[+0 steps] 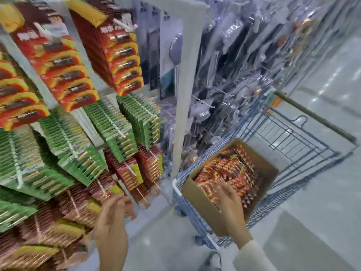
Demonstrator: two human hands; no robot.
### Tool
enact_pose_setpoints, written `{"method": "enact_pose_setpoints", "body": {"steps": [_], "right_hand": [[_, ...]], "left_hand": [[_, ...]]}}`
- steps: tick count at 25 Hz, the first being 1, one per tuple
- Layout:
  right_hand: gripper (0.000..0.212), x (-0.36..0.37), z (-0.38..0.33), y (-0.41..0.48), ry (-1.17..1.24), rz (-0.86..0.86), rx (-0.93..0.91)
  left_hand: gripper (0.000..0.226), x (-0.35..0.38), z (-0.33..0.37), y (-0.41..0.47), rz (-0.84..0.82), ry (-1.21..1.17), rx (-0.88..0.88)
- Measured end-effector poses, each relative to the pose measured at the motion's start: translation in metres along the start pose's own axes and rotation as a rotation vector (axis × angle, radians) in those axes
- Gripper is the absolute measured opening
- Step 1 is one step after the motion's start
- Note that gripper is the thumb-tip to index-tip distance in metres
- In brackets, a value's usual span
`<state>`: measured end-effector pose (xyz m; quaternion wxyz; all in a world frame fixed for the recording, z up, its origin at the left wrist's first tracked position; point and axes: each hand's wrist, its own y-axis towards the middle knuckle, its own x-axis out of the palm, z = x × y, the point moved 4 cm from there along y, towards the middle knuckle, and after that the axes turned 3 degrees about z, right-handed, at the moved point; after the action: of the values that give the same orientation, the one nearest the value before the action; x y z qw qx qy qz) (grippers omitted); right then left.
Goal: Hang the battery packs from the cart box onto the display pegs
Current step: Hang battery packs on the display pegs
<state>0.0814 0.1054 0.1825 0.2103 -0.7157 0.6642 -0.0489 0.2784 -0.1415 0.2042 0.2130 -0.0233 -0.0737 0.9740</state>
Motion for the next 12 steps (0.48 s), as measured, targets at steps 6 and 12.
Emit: {"method": "enact_pose_setpoints", "body": {"steps": [6, 12], "right_hand": [[0.015, -0.08, 0.071, 0.044, -0.045, 0.042, 0.205], [0.012, -0.158, 0.097, 0.1, -0.021, 0.017, 0.268]], "left_hand": [[0.015, 0.144, -0.06, -0.04, -0.335, 0.224, -0.134], [0.02, 0.301, -0.128, -0.071, -0.565, 0.442, -0.219]]}}
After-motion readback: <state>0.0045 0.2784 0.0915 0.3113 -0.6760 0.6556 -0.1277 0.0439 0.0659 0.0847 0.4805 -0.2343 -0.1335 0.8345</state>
